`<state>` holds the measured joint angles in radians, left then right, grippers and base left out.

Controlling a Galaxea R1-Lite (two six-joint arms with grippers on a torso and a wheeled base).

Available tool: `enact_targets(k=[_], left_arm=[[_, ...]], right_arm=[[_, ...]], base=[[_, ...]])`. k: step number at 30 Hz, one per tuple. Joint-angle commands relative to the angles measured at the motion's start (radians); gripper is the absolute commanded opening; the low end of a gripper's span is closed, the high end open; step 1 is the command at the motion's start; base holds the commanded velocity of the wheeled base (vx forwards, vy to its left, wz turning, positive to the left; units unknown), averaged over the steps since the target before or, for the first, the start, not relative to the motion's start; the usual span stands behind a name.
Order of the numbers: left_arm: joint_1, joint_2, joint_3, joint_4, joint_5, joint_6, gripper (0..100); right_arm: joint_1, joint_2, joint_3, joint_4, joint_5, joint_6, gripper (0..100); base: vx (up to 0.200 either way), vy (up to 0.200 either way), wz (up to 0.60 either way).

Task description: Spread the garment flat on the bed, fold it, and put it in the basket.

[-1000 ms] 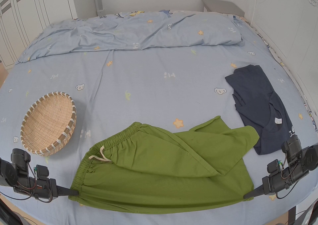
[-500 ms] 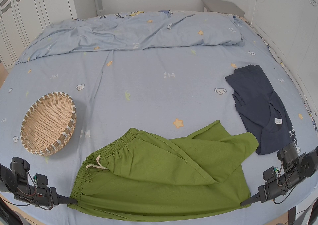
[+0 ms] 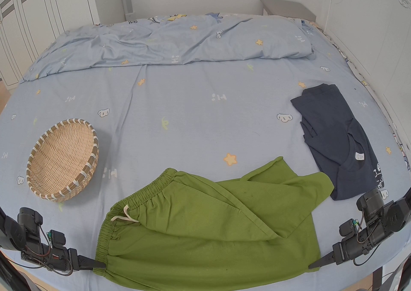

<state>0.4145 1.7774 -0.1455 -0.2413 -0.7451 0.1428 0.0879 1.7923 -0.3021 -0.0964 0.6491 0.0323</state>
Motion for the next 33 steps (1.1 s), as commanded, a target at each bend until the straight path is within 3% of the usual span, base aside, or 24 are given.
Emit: enact_targets(k=[1, 6, 10, 14, 18, 22, 27, 33], left_arm=[[0.001, 0.01, 0.003, -0.001, -0.008, 0.0, 100], [0.018, -0.067, -0.009, 0.013, -0.013, -0.008, 100], [0.018, -0.25, -0.029, 0.071, -0.014, -0.019, 100], [-0.022, -0.504, -0.229, 0.324, -0.002, -0.118, 100], [-0.1, -0.573, -0.445, 0.554, 0.01, -0.157, 100], [-0.183, -0.563, -0.571, 0.596, 0.044, -0.161, 100], [-0.379, -0.411, -0.76, 0.576, 0.133, -0.163, 100], [-0.479, -0.181, -0.931, 0.508, 0.214, -0.16, 100]], right_arm=[[0.001, 0.004, 0.0, -0.003, 0.007, 0.001, 100], [-0.005, -0.021, 0.012, -0.016, 0.007, 0.0, 100], [-0.025, -0.137, 0.005, -0.019, 0.009, 0.009, 100], [-0.062, -0.306, -0.043, 0.0, 0.001, 0.011, 100], [-0.085, -0.407, -0.106, 0.04, -0.04, 0.011, 100], [-0.086, -0.435, -0.192, 0.049, -0.052, 0.012, 100], [-0.065, -0.432, -0.405, 0.066, -0.06, 0.009, 100], [0.0, -0.418, -0.514, 0.072, -0.063, -0.008, 100]], base=[[0.0, 0.0, 0.0], [0.0, 0.0, 0.0], [0.0, 0.0, 0.0], [0.0, 0.0, 0.0], [0.0, 0.0, 0.0], [0.0, 0.0, 0.0], [0.0, 0.0, 0.0], [0.0, 0.0, 0.0]])
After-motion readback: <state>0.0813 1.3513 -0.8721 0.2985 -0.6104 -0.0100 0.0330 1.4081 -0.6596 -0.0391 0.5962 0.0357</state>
